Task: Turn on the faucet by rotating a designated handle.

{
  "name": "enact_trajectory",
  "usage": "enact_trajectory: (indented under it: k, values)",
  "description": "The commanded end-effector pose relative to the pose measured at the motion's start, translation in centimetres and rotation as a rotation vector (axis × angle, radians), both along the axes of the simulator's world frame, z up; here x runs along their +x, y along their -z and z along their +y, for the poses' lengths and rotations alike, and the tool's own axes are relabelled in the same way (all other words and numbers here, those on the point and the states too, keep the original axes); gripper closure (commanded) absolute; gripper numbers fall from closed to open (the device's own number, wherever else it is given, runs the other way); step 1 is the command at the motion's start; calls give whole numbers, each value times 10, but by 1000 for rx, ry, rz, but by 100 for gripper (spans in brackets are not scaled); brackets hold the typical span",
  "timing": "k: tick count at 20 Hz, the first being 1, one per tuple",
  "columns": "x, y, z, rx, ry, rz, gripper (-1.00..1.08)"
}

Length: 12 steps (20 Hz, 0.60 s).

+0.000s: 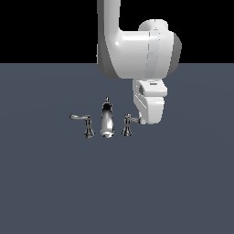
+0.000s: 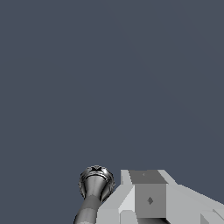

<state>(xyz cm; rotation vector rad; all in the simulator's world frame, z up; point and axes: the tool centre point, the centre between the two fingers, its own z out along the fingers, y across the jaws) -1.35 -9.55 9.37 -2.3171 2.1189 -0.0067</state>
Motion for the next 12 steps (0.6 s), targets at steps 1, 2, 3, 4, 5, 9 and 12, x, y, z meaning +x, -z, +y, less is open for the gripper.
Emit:
enact_trajectory:
  k: [1, 2, 3, 4, 5, 9, 12]
  values:
    - [-4, 0, 6, 0, 0, 1, 108]
    - [-6, 0, 10, 0, 0, 1, 108]
    - [-9, 0, 14, 0, -1, 2, 108]
    - [-11, 0, 17, 0, -1, 2, 108]
    - [-13, 0, 22, 1, -2, 2, 108]
    - [-23, 0, 37, 1, -4, 3, 108]
    - [-28, 0, 46, 1, -4, 4, 108]
